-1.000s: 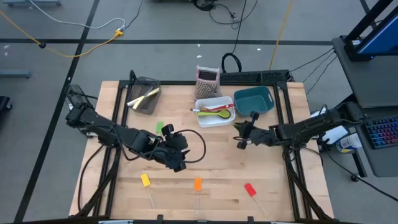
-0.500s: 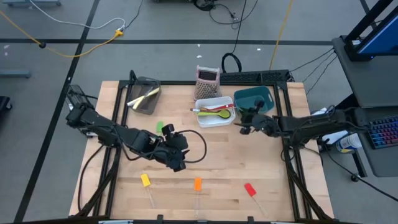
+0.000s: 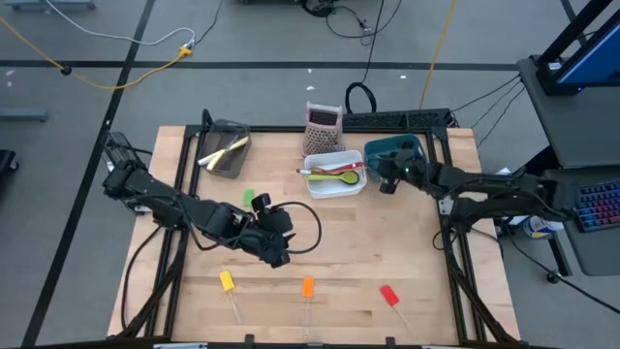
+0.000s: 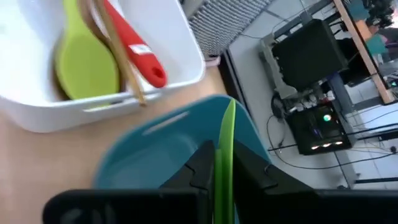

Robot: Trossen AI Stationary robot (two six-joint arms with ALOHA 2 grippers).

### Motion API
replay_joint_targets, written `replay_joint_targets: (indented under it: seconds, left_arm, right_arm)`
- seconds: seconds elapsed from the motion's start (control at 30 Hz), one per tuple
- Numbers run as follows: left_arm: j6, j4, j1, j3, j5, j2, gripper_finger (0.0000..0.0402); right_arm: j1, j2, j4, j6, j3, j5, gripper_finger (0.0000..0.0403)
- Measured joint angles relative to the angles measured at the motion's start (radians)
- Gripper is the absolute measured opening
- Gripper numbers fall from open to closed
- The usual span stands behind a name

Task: Pick & Place Kitchen Items
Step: Put the right green spatula into the blue bin

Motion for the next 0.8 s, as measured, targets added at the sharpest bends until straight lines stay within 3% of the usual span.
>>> replay_joint_targets:
  seconds: [0.2,0.53,0.8]
  left_arm:
    - [0.003,0.0,0.0,0.0,0.0,0.0,0.0212]
    - [0.002,0.0,0.0,0.0,0.0,0.0,0.0212]
    - [0.003,0.0,0.0,0.0,0.0,0.0,0.0212]
  right_arm:
    - [-0.12,0.056,0.021,-0.027,0.0,-0.184,0.0023]
    - [-0.205,0.209,0.185,-0.139,0.0,-0.21,0.0024]
    - [-0.227,0.324,0.248,-0.132,0.0,-0.262,0.0028]
